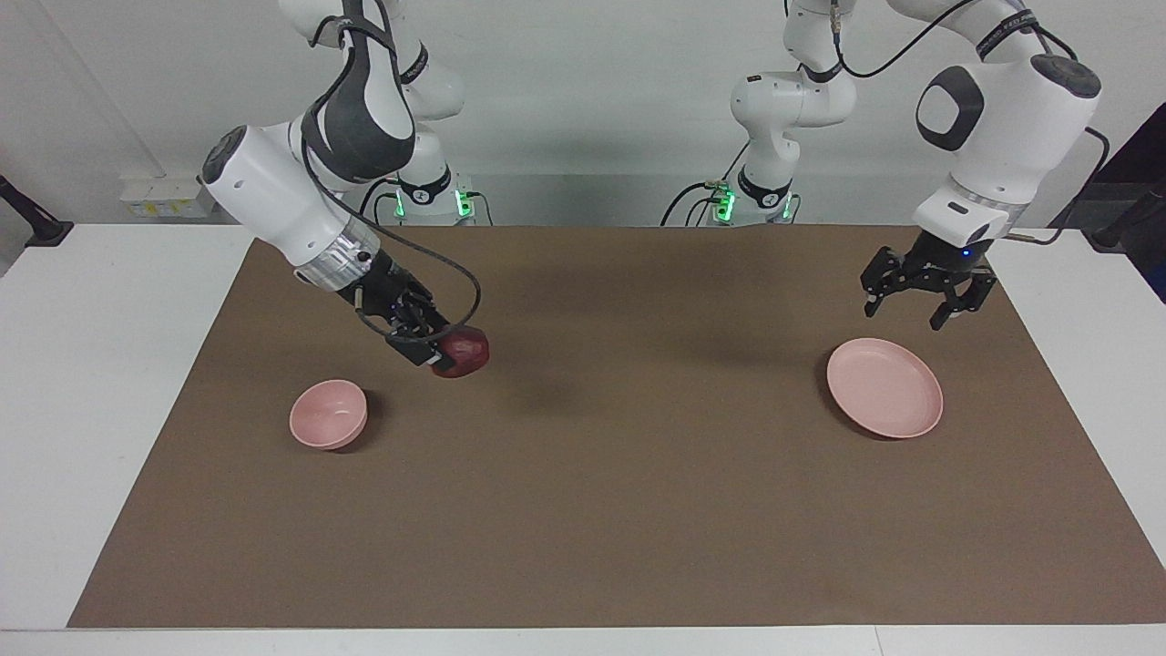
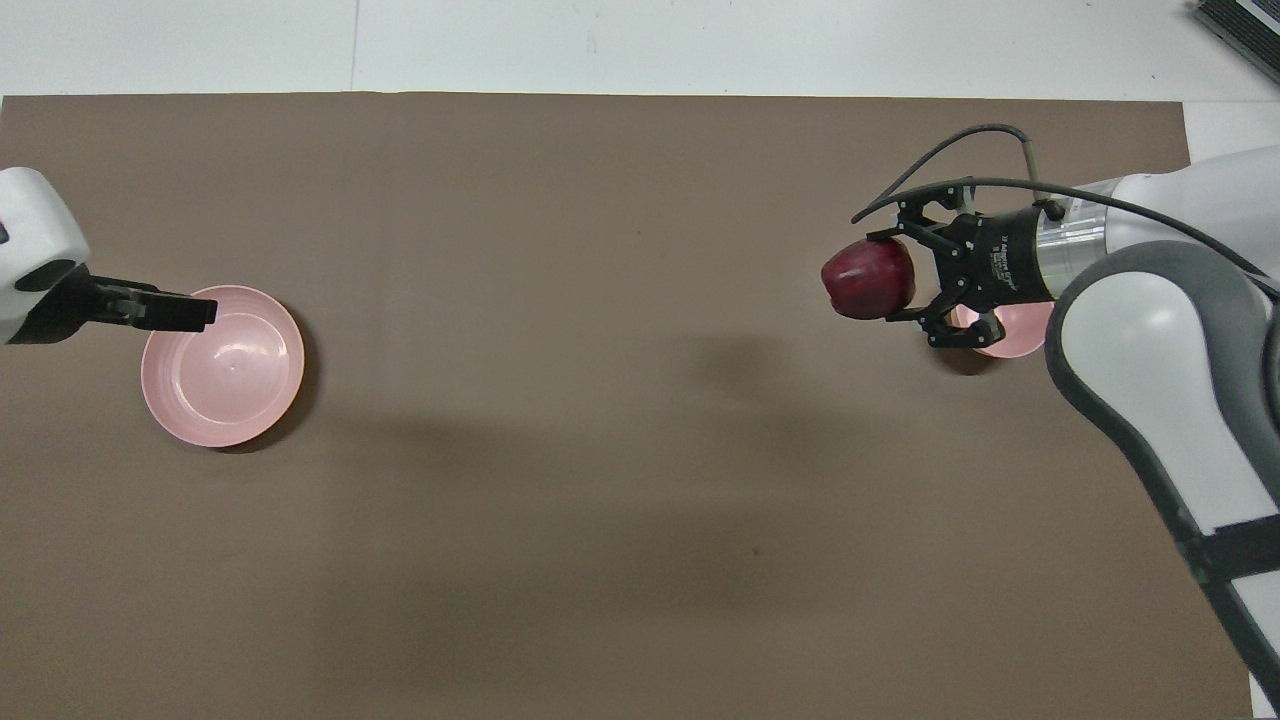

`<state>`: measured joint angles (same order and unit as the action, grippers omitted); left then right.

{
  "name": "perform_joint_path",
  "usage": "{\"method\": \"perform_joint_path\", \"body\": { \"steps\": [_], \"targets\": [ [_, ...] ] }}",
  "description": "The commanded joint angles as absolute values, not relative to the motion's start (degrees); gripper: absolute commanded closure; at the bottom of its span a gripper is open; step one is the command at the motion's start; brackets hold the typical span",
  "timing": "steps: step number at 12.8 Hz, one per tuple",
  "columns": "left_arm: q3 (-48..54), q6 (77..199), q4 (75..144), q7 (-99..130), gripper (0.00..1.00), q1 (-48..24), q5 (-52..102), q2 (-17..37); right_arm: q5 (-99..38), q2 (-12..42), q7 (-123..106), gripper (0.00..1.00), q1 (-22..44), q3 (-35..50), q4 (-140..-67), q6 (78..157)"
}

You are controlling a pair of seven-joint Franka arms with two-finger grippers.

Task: Move apple from plate to bowl
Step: 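Carry the apple with the right gripper and lower it into the cup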

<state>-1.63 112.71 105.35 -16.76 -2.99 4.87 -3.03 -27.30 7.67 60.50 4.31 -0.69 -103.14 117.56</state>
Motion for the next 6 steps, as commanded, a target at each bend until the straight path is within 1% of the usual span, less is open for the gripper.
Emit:
{"method": "perform_joint_path", "body": {
  "steps": [1,4,6],
  "targets": [
    [-2.8,101.1,94.6,-16.4,0.0,-5.1,2.1,-1.8,-19.5,7.0,53.5,1.0,1.4,-0.4,-103.6,116.9],
    [-2.8,88.9,86.2,-16.3,0.0,-4.9,1.9,-1.8,-16.5,9.3,46.0,1.0,-3.9,-0.4,-104.1,118.3],
    [-2.8,84.5,83.5,-16.3,0.0,-4.9,1.2,-1.8,-13.4,10.8,43.1,1.0,-5.1,-0.4,-104.2,120.0]
  ]
}}
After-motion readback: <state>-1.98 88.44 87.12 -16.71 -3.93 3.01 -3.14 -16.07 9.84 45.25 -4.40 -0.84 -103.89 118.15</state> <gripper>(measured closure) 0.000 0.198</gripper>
